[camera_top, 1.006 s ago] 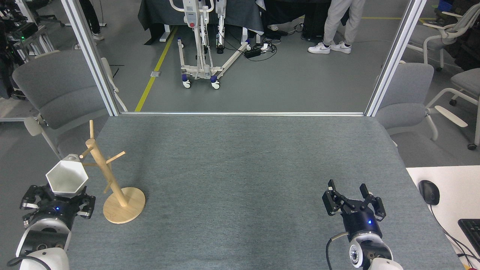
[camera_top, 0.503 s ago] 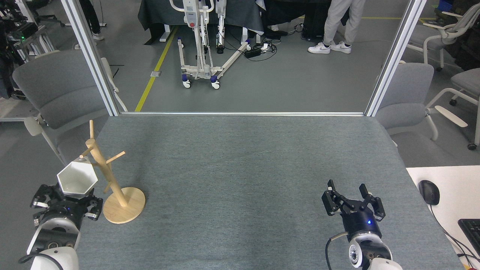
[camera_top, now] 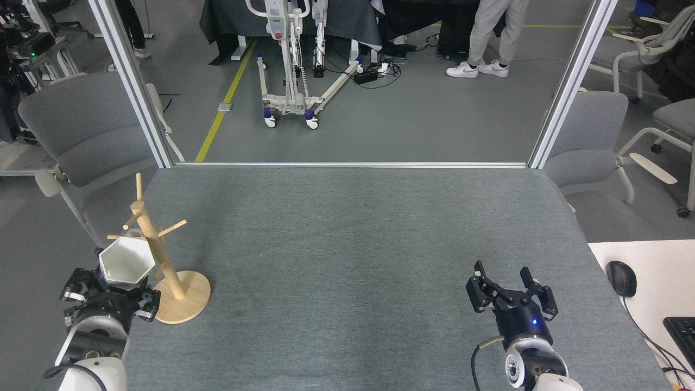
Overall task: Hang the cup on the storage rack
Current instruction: 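Raise the cup and hook its handle onto a stand peg, then open the left gripper and withdraw it from the stand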
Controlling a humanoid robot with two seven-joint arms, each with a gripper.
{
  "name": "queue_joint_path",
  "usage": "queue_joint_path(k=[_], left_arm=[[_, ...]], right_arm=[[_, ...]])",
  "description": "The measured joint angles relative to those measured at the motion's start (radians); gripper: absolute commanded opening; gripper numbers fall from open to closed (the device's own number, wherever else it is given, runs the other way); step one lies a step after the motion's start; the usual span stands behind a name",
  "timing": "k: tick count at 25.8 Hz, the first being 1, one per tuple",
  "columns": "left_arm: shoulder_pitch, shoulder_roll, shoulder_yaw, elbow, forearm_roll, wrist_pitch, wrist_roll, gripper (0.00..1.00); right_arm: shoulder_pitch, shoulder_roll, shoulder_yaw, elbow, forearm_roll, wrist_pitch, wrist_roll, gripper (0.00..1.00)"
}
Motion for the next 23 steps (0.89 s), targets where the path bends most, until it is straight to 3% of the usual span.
queue_joint_path(k=[6, 23], left_arm=[[0.003, 0.0, -0.001, 0.023, 0.002, 0.015, 0.004, 0.97], [0.013, -0.02, 0.0, 0.207, 0.02, 0.071, 0.104, 0.98]], right_arm=[[0.0, 0.0, 0.0, 0.0, -0.001, 0.001, 0.002, 0.99], [0.007, -0.012, 0.013, 0.013, 0.0, 0.002, 0.005, 0.99]])
